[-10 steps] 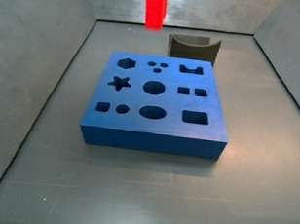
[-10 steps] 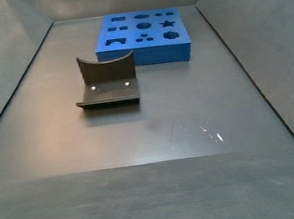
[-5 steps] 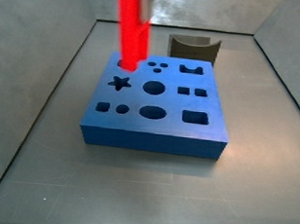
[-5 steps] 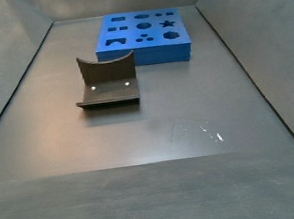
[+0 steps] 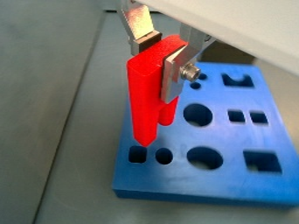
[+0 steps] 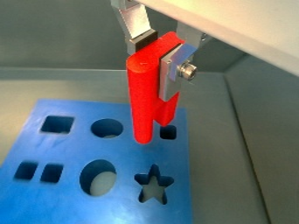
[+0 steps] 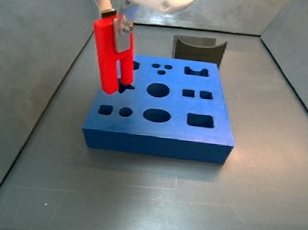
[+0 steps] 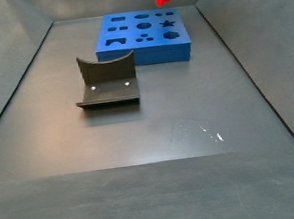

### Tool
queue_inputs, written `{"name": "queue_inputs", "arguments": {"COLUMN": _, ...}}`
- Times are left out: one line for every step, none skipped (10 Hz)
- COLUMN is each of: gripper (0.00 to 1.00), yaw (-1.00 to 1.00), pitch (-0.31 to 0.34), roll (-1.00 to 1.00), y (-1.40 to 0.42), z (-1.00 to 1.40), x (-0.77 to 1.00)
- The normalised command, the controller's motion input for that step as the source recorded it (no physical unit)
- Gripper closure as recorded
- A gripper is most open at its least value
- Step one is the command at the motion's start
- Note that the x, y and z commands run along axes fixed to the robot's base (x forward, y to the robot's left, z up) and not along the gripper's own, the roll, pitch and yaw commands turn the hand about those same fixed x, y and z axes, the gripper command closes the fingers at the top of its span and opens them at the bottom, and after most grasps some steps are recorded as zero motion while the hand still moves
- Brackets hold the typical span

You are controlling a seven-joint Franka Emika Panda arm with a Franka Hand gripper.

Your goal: Insert the square-circle object.

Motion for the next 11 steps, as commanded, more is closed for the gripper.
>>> {"name": "queue_inputs", "arguments": {"gripper": 1.0, "yaw": -1.0, "pitch": -0.034, "roll": 0.0, "y": 0.0, "z": -0.22, "x": 0.0}}
{"name": "queue_inputs", "arguments": {"gripper": 1.0, "yaw": -1.0, "pitch": -0.034, "roll": 0.0, "y": 0.0, "z": -0.22, "x": 0.0}}
{"name": "queue_inputs", "arguments": {"gripper": 1.0, "yaw": -1.0, "pitch": -0.034, "roll": 0.0, "y": 0.0, "z": -0.22, "x": 0.0}}
{"name": "queue_inputs", "arguments": {"gripper": 1.0, "yaw": -1.0, "pitch": -0.034, "roll": 0.0, "y": 0.0, "z": -0.22, "x": 0.0}}
{"name": "queue_inputs", "arguments": {"gripper": 1.0, "yaw": -1.0, "pitch": -0.034, "roll": 0.0, "y": 0.0, "z": -0.22, "x": 0.0}}
{"name": "queue_inputs", "arguments": {"gripper": 1.0, "yaw": -1.0, "pitch": -0.034, "roll": 0.0, "y": 0.0, "z": -0.22, "x": 0.0}}
{"name": "queue_inputs", "arguments": {"gripper": 1.0, "yaw": -1.0, "pitch": -0.034, "roll": 0.0, "y": 0.0, "z": -0.22, "x": 0.0}}
{"name": "queue_inputs", "arguments": {"gripper": 1.0, "yaw": -1.0, "pitch": -0.023, "roll": 0.0, "y": 0.0, "z": -0.2, "x": 0.0}}
{"name": "queue_inputs", "arguments": {"gripper": 1.0, "yaw": -0.87, "pitch": 0.0, "roll": 0.0, "y": -0.38, "z": -0.07, "x": 0.01}}
{"name": "queue_inputs", "arguments": {"gripper": 1.0, "yaw": -0.45, "pitch": -0.047, "roll": 0.03, "y": -0.61, "z": -0.22, "x": 0.0}}
{"name": "queue_inputs", "arguments": {"gripper": 1.0, "yaw": -0.24, "pitch": -0.107, "roll": 0.0, "y": -0.45, "z": -0.36, "x": -0.01}}
